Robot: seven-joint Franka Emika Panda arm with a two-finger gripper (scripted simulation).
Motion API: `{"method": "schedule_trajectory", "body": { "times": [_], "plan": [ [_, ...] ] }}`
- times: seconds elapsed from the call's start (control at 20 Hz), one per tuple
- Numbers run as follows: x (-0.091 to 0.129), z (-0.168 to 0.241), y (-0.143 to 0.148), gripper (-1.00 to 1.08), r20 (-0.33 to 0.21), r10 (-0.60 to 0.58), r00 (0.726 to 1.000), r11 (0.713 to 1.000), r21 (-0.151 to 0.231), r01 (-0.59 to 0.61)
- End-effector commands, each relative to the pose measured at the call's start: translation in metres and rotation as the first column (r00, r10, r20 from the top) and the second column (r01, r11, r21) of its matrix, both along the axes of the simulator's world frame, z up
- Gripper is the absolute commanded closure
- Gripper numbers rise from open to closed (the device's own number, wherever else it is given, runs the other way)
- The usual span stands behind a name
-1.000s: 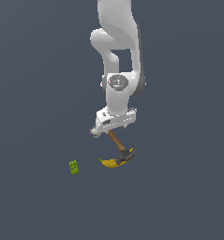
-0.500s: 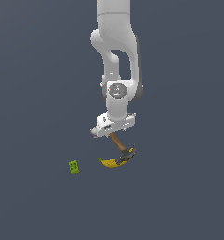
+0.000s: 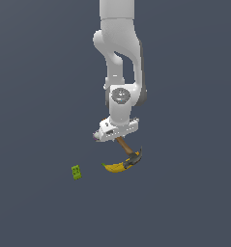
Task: Pick up a designated object from a clutter of objects.
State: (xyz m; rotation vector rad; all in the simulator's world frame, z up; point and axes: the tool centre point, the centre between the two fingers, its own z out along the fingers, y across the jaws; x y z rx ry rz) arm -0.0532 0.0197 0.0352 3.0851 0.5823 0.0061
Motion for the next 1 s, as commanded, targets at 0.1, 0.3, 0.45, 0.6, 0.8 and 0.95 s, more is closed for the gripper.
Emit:
{"method": "schedule_trajectory", "body": {
  "times": [0.1,0.3,0.45,0.6,0.8,0.95],
  "plan": [
    [-0.002,-0.002,0.003,1.08,-0.004,0.005,1.000,1.000,0.001,-0.005],
    [0.000,0.000,0.000,1.08,0.001,0.000,1.000,1.000,0.000,0.000],
    [0.000,0.004,0.000,1.08,0.001,0.000,1.000,1.000,0.000,0.000],
    [-0.001,0.011,0.000,1.08,0.001,0.000,1.000,1.000,0.000,0.000],
    [-0.003,0.027,-0.001,1.08,0.001,0.000,1.000,1.000,0.000,0.000],
    [-0.004,0.044,-0.001,1.08,0.001,0.000,1.000,1.000,0.000,0.000]
  ]
}}
